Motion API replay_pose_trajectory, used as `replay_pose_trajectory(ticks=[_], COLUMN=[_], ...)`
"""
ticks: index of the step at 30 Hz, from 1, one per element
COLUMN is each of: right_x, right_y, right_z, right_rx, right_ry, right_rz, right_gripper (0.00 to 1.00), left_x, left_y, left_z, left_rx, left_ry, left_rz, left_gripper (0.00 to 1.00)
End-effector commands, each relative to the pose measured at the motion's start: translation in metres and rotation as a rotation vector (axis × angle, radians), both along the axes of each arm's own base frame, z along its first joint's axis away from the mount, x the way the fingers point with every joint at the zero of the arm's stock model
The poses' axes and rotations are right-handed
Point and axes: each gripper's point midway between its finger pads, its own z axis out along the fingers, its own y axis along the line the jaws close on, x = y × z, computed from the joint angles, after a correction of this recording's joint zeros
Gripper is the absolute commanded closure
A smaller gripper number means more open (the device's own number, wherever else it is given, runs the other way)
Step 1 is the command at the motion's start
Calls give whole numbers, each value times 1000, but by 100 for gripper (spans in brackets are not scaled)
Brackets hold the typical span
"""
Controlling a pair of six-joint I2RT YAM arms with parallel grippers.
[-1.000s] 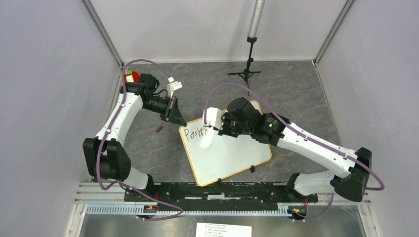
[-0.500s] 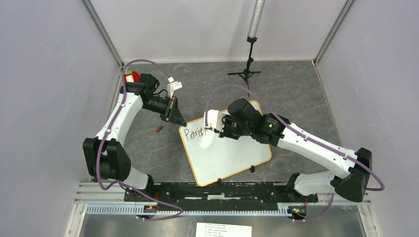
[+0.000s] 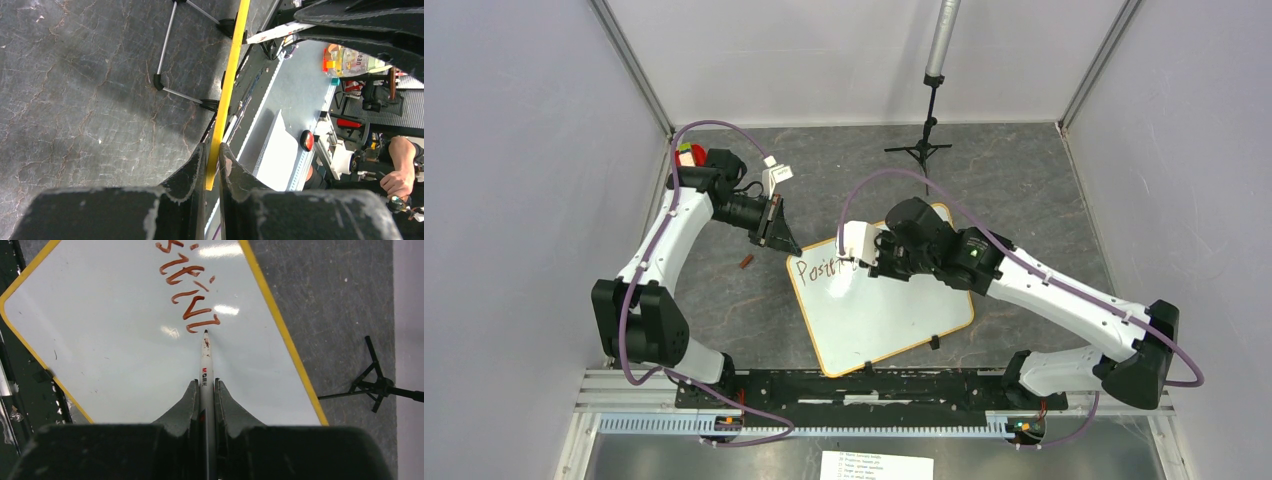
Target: Write a sentence on the whiteboard
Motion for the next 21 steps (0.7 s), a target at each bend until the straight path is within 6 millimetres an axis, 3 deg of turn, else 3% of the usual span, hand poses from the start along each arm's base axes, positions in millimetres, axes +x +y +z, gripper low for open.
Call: replay_pose_trajectory(ticks=[1, 11, 21], right_x=[13, 29, 30], right_y=[8, 13, 9], right_z=[42, 48, 24], right_rx=[74, 80, 23], right_ry=[-82, -122, -102], right_rz=[-21, -66, -72], right_gripper=[100, 100, 100], left_x=[-4, -3, -5], left_y=[-4, -5, -4], left_z=[11, 12, 11], left_rx=[-39, -41, -37], left_ry=[-3, -4, -8], left_rz=[-3, -3, -3], left_gripper=[98, 98, 98])
